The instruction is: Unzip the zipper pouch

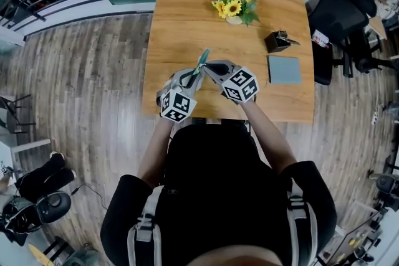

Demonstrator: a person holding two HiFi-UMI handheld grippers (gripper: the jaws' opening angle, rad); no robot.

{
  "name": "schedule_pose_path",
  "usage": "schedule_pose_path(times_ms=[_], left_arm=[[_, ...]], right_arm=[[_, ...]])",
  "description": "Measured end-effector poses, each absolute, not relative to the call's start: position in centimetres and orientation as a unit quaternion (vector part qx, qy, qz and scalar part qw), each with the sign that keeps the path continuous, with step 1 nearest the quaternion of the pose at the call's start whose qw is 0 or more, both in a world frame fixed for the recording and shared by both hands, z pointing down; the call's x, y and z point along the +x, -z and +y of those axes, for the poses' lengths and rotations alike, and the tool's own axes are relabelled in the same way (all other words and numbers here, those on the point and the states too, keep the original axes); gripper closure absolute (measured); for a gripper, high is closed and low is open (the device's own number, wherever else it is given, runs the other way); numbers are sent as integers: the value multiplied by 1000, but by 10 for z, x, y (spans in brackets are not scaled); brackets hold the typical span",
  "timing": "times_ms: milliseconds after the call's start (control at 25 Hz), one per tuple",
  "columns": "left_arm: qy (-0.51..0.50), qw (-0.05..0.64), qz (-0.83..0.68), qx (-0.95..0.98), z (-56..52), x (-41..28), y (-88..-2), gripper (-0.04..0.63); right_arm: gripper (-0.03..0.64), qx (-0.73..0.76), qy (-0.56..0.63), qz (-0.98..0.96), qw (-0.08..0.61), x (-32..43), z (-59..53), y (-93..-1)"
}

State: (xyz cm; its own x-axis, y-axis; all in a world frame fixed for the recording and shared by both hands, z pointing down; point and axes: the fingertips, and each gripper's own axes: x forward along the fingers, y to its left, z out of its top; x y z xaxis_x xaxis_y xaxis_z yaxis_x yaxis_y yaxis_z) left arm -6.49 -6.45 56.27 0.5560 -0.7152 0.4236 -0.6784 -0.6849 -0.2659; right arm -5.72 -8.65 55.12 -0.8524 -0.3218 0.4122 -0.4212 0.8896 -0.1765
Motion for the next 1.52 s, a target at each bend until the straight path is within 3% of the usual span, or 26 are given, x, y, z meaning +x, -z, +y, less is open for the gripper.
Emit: schedule_pose_path(times_ms=[1520], left_arm=[[255, 33, 364, -895, -69, -69, -561, 568]], right_arm=[[611, 236, -136, -939, 211, -52, -119, -573]])
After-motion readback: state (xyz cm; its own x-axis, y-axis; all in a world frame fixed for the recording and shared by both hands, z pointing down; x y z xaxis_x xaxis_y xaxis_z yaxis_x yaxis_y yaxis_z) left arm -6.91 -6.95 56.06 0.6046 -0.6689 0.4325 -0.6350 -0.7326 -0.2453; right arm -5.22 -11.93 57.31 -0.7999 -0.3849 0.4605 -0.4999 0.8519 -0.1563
